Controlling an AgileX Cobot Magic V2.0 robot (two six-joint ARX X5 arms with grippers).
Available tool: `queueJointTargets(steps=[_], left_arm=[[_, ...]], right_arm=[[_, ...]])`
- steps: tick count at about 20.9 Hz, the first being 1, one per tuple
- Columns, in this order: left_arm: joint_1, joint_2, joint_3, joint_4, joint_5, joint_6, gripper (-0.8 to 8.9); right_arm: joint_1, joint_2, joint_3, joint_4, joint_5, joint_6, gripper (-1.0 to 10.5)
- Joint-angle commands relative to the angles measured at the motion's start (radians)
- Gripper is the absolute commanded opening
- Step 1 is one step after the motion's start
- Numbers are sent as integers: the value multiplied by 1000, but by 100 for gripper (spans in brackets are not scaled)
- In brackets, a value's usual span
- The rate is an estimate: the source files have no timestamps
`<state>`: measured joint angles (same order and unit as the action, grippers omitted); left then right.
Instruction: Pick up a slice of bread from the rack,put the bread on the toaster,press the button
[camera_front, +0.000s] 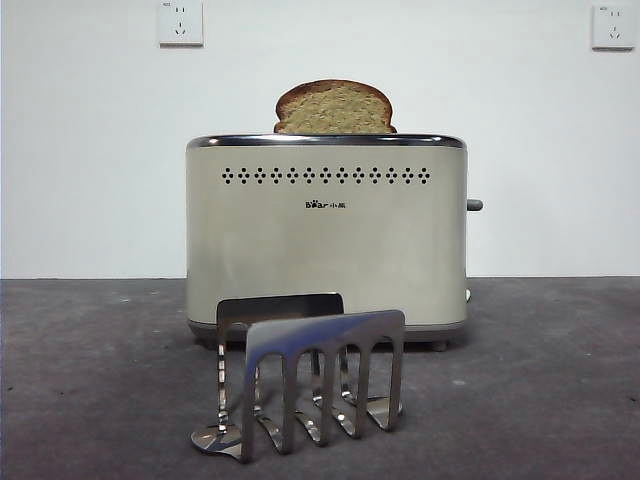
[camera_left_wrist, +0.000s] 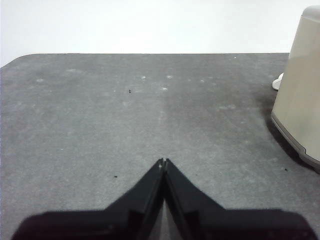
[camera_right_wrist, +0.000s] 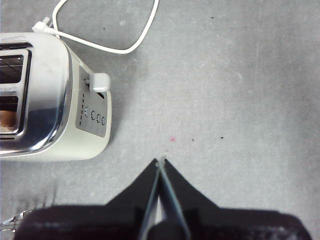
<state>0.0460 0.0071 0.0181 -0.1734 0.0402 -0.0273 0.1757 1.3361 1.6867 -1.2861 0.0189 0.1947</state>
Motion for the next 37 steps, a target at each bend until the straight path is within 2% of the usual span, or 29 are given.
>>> queueJointTargets(steps=[1, 7, 10, 14, 17, 18, 20, 23, 24, 27, 31, 34, 37], left_arm=[[3, 3, -10, 7, 0, -5, -4], [3, 9, -10, 7, 0, -5, -4], [3, 9, -10, 7, 1, -5, -4], [3, 9, -10, 7, 1, -5, -4], [3, 9, -10, 8, 1, -5, -4], [3, 9, -10, 7, 1, -5, -4], [3, 9, -10, 7, 1, -5, -4], [3, 9, -10, 7, 1, -5, -4], [3, 9, -10, 7, 1, -5, -4], [3, 9, -10, 7, 1, -5, -4], [3, 9, -10, 7, 1, -5, -4], [3, 9, -10, 7, 1, -5, -4], [3, 9, -10, 7, 1, -5, -4]], right_arm=[[1, 4, -2, 5, 1, 6, 0], [1, 4, -3, 6, 0, 6, 0], [0, -6, -3, 6, 46, 6, 0], [1, -74, -21, 7, 61, 6, 0], [1, -185, -98, 15, 60, 3, 1], [0, -233, -151, 39, 80, -49, 0], [0, -346, -301, 127, 147, -69, 0], [1, -544, -596, 331, 348, -118, 0], [1, -621, -706, 437, 373, -122, 0], [-1, -845, -1028, 789, 352, -148, 0], [-37, -1085, -1357, 1142, 188, -148, 0], [-91, -1160, -1462, 1229, 100, -148, 0], [-124, -1189, -1509, 1234, 70, -148, 1]])
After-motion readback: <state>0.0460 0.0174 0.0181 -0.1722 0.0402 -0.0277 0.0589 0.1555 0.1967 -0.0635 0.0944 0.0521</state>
